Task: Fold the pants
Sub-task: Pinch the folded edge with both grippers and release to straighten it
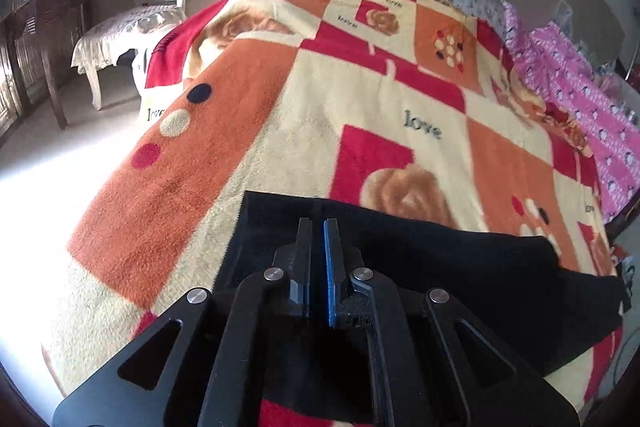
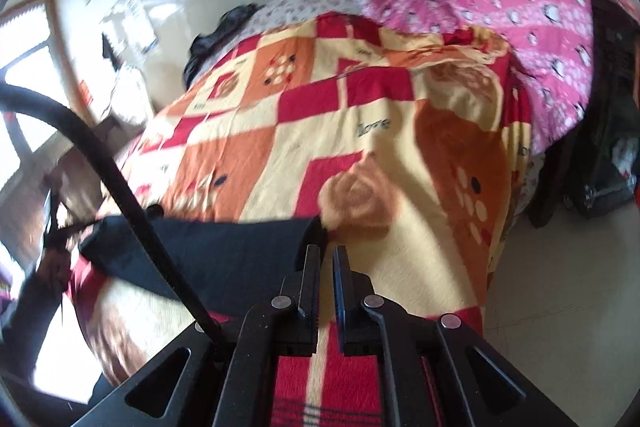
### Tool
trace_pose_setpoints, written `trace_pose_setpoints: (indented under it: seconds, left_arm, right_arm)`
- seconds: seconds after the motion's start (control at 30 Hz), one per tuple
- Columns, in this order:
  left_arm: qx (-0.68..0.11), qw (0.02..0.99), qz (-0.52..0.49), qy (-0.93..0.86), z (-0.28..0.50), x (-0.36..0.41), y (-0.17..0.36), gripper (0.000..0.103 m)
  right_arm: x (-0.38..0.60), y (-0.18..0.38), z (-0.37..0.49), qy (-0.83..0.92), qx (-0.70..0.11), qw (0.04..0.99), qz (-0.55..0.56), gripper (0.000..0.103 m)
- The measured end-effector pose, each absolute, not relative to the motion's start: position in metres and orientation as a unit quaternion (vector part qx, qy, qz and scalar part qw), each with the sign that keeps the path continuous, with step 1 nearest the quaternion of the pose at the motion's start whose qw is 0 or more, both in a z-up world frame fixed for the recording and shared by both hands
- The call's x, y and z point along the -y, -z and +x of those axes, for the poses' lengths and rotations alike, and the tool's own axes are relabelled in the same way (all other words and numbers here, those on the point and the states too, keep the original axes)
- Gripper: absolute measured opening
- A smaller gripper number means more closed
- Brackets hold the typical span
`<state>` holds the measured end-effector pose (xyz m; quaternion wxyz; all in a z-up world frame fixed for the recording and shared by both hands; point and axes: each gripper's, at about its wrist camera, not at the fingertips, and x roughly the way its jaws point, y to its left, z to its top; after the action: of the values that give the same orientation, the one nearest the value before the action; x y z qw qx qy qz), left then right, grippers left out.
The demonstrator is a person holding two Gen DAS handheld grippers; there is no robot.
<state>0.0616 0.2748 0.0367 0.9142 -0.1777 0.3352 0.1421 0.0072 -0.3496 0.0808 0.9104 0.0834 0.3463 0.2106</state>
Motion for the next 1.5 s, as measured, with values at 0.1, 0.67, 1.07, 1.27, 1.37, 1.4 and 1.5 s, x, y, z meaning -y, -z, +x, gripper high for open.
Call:
trace_pose_setpoints:
  seconds: [0.1,0.67,1.07,1.27,1.37,1.4,1.5]
  left_arm:
    - [-0.319,0.93,-0.16,-0.095,0.052,-0.236,-0.053,0.003]
    - [-0.308,0.932,-0.161,-0.101,0.018,-0.224,-0.026,0.004]
    - [-0.291,0.936,-0.14,-0.144,0.025,-0.183,-0.019,0.028]
    - [-0.327,0.926,-0.116,-0.147,0.041,-0.162,0.003,0.04]
    - [-0.303,0.939,-0.117,-0.109,0.035,-0.145,-0.013,0.04]
    - [-0.293,0.944,-0.117,-0.095,0.033,-0.136,-0.018,0.04]
    - [-0.28,0.955,-0.094,-0.031,0.033,-0.099,-0.025,0.04]
  right_arm:
    - [0.331,-0.084,0.036,-0.2,-0.361,0.905,0.107,0.007]
    - [0.269,-0.044,0.045,-0.302,-0.367,0.869,0.135,0.018]
    - [0.256,-0.03,-0.018,-0.259,-0.329,0.907,0.035,0.064]
    - [0.262,-0.013,-0.024,-0.249,-0.344,0.903,0.07,0.064]
    - [0.279,-0.024,-0.036,-0.242,-0.335,0.904,0.112,0.063]
    - [0.287,-0.028,-0.045,-0.237,-0.322,0.908,0.128,0.063]
    - [0.299,-0.025,-0.059,-0.226,-0.312,0.909,0.159,0.063]
